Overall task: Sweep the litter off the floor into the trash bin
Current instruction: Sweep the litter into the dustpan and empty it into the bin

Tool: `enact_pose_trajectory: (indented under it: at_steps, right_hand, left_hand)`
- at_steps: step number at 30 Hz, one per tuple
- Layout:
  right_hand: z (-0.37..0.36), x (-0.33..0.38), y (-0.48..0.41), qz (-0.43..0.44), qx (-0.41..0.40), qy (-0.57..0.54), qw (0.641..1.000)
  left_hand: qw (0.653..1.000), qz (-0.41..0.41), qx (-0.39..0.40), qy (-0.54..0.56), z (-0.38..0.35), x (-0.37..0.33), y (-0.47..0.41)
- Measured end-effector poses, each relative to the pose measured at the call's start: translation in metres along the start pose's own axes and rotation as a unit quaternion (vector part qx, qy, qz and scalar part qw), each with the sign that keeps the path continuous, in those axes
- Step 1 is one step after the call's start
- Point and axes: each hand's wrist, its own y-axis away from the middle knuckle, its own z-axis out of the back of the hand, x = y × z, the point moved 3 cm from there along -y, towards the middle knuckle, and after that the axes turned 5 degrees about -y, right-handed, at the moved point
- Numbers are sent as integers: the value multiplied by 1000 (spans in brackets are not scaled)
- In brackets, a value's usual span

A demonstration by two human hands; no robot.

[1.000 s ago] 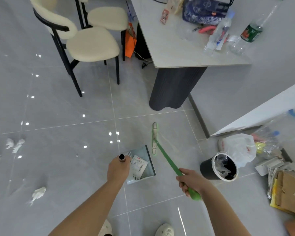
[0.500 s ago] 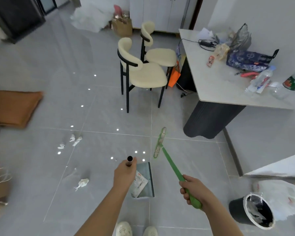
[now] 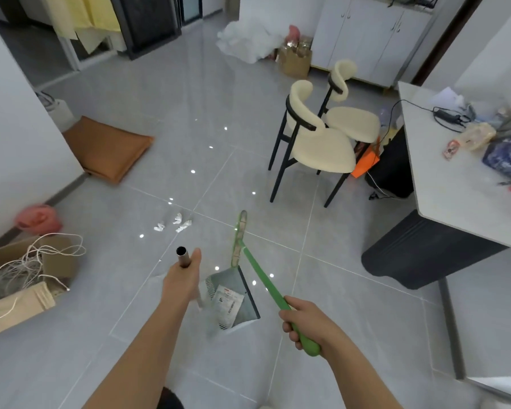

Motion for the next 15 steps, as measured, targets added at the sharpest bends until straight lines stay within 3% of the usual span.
enact_pose_trajectory:
  at_steps: [8,15]
  right_hand:
    - [-135,56,-55,7,-35,-37,999]
    - [-202,109,-96,-9,-86,-28,996]
  left_hand:
    - [996,49,61,53,119,18,-126]
    - [998,-5,57,5,202,2,-209]
